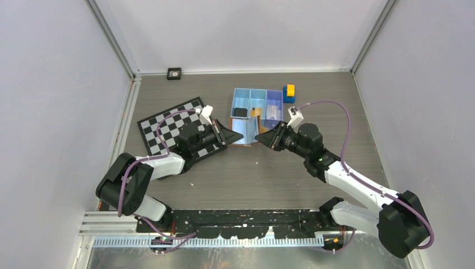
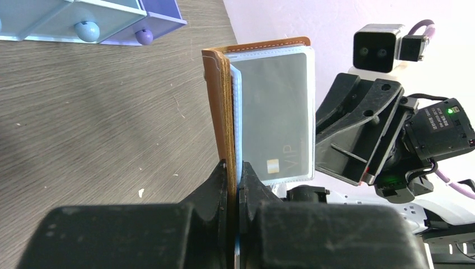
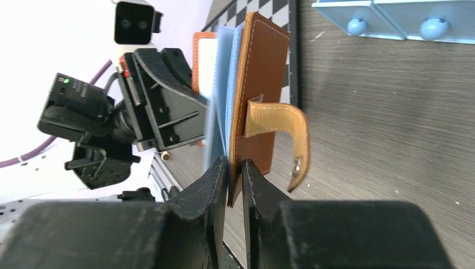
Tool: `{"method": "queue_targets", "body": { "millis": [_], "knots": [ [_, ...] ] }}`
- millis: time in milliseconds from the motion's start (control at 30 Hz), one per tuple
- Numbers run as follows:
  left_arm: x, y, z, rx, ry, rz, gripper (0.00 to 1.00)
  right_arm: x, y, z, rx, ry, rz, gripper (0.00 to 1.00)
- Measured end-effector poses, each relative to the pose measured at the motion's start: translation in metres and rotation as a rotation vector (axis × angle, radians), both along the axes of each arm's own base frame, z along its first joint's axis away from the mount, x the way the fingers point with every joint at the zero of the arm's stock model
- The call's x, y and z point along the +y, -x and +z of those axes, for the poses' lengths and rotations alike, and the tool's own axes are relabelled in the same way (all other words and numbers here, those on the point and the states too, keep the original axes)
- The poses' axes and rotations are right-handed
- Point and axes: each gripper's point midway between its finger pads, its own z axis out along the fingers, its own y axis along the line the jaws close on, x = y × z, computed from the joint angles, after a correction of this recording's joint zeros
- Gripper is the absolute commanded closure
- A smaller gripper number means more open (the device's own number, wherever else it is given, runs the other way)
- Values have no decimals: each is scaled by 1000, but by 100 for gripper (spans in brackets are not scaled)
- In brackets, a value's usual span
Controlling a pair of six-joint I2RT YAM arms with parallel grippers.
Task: Take the credit cards out of the card holder
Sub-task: Remove the credit card from the card holder.
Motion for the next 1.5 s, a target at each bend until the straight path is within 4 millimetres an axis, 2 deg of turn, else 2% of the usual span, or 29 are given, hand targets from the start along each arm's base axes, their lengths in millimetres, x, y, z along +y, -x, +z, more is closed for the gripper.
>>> {"method": "queue_targets", "body": {
  "millis": [300, 367, 533, 700, 767, 800, 867, 1000, 1033, 1100, 1167, 1333, 1500],
  "knots": [
    [-4, 0, 7, -16, 10, -16, 100, -3, -4, -22, 69, 79, -19, 50],
    [-6, 0, 8, -18, 10, -20, 100, -3, -3, -27, 82, 89, -15, 47],
    [-9, 0, 3, -9, 3, -31, 100, -2, -3, -29, 88, 91, -12, 41],
    [-14, 0, -2, -2, -12, -48, 100, -3, -3, -30, 91, 93, -13, 25],
    [-16, 0, -1, -4, -13, -54, 100, -3, -3, -31, 95, 98, -16, 25],
    [-17, 1, -1, -4, -14, -58, 100, -4, -3, -32, 98, 102, -20, 28],
    [-17, 1, 0, -5, -13, -62, 100, -6, -3, -33, 101, 108, -30, 40],
    [-17, 2, 0, -3, -13, -65, 100, -11, -4, -34, 103, 121, -54, 75],
    [-18, 2, 0, -3, -13, -67, 98, -12, -4, -34, 101, 124, -58, 81],
    [-18, 3, 0, -2, -12, -69, 88, -14, -5, -34, 103, 128, -71, 91],
    [-17, 2, 0, 1, -11, -68, 77, -16, -5, -33, 102, 130, -81, 96],
    [-10, -3, 1, 25, 16, -38, 60, -23, -4, -21, 71, 122, -117, 98],
    [-3, -7, 1, 40, 51, -13, 48, -25, -4, -11, 44, 107, -129, 98]
  ]
}}
